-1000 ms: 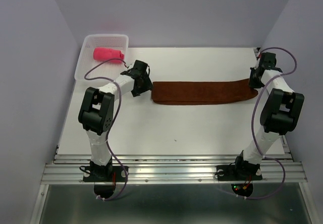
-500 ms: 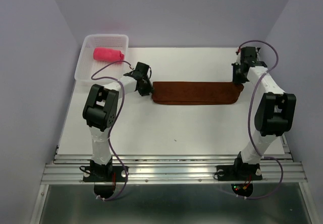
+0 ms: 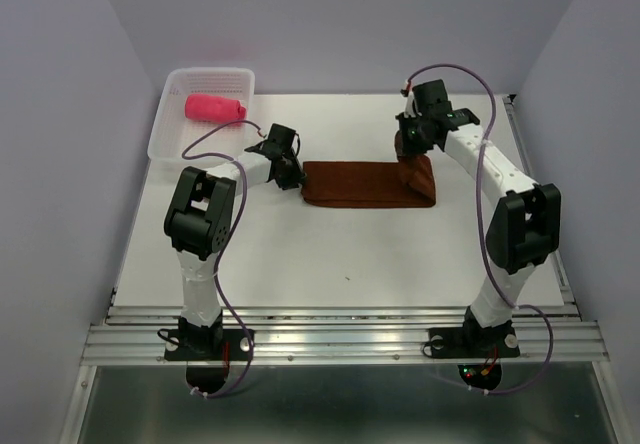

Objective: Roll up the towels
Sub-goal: Fold the towel

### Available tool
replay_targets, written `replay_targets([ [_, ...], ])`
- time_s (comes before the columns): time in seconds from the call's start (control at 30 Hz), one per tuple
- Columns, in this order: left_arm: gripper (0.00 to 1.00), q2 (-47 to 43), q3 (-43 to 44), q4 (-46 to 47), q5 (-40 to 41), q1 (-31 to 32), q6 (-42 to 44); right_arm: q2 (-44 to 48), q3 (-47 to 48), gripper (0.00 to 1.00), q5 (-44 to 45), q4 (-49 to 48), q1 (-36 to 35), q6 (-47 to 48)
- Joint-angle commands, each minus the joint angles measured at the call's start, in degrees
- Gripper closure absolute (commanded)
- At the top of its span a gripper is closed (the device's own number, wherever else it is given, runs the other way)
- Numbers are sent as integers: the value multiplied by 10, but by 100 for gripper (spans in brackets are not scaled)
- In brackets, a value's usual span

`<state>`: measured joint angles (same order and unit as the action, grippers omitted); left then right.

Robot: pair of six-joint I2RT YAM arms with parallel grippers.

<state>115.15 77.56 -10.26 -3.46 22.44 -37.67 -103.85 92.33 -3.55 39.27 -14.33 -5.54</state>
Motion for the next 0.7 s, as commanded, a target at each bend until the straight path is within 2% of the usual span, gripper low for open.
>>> replay_targets([
  [0.0,66,-9,-14,16,-8,3,10,-26,56,99,-36,2,-54,-34],
  [0.3,67,-13,-23,22,-14,2,8,-98,124,99,-42,-34,-143,-104],
  [0.67,67,-15,-29,24,-15,2,9,-146,161,99,33,-50,-201,-133],
])
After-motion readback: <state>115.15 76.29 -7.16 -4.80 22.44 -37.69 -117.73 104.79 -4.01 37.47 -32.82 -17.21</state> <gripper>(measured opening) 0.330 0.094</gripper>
